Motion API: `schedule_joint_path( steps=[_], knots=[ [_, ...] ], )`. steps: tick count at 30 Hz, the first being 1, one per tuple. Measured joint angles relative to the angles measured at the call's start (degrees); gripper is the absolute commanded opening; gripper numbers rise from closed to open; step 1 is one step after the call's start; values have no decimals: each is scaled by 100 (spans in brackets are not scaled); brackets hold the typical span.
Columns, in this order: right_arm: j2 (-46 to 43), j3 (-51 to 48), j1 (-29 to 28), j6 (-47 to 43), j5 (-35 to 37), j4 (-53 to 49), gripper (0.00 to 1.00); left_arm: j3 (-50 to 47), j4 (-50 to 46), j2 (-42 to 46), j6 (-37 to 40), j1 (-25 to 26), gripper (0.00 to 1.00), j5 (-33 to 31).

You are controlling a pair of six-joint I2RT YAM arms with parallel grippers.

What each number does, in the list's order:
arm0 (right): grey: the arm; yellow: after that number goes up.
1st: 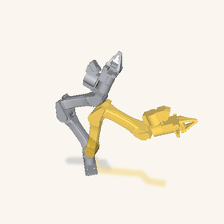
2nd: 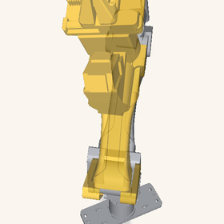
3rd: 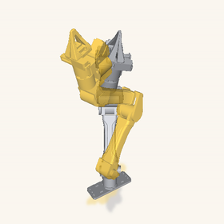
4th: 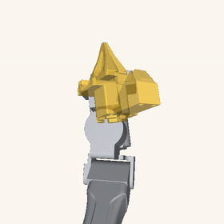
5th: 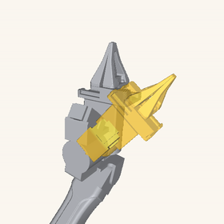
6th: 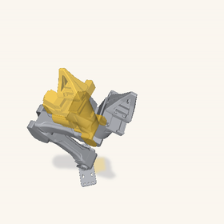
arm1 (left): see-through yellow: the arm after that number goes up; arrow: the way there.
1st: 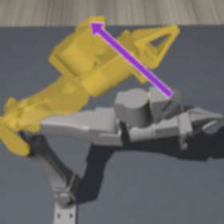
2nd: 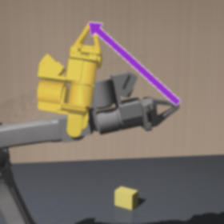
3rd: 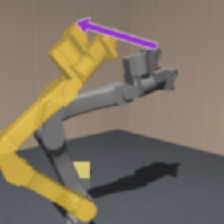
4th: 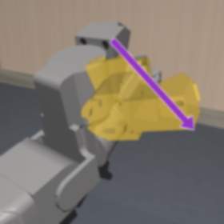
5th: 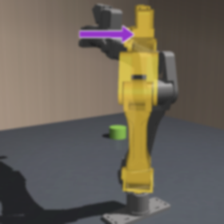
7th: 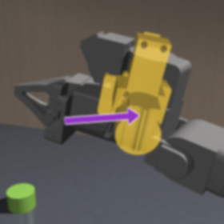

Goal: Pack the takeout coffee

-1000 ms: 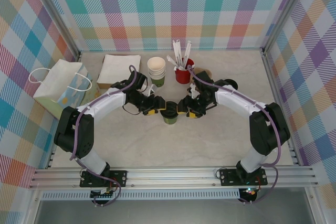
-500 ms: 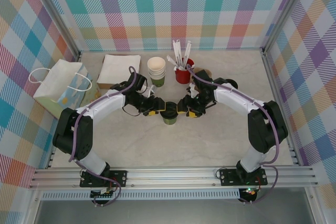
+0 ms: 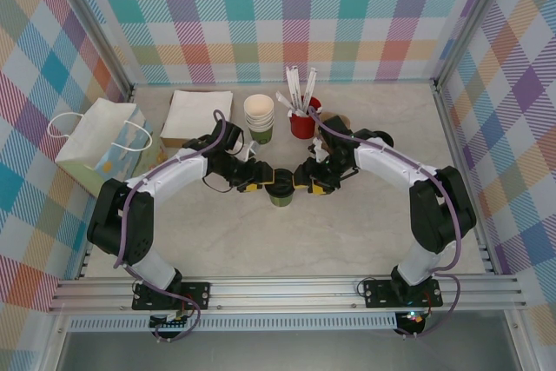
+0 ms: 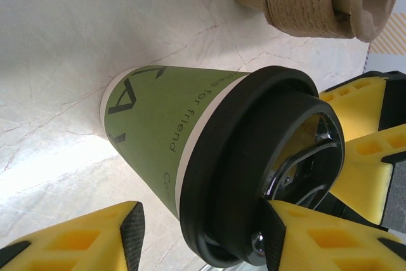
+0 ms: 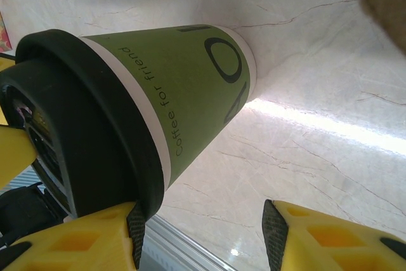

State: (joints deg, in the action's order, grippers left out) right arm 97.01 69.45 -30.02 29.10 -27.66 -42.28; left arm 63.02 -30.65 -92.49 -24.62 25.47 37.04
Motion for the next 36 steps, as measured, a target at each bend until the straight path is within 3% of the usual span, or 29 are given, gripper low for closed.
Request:
schedule_joint_path(
  steps=[11, 23, 26, 36],
  knots=[
    [-11, 192, -13, -22, 173, -127, 62, 166, -221, -2, -122, 13, 67, -197],
    [-787, 295, -61, -262, 737, -398, 87, 507, -372, 85, -166, 26, 75, -568],
    [-848, 439, -155, -313, 890, -490, 100, 505, -372, 363, -195, -4, 76, -833],
    [-376, 1639, -1008, -662, 1884, -1338, 100, -120, -76, 2225, -483, -323, 89, -2085]
  ],
)
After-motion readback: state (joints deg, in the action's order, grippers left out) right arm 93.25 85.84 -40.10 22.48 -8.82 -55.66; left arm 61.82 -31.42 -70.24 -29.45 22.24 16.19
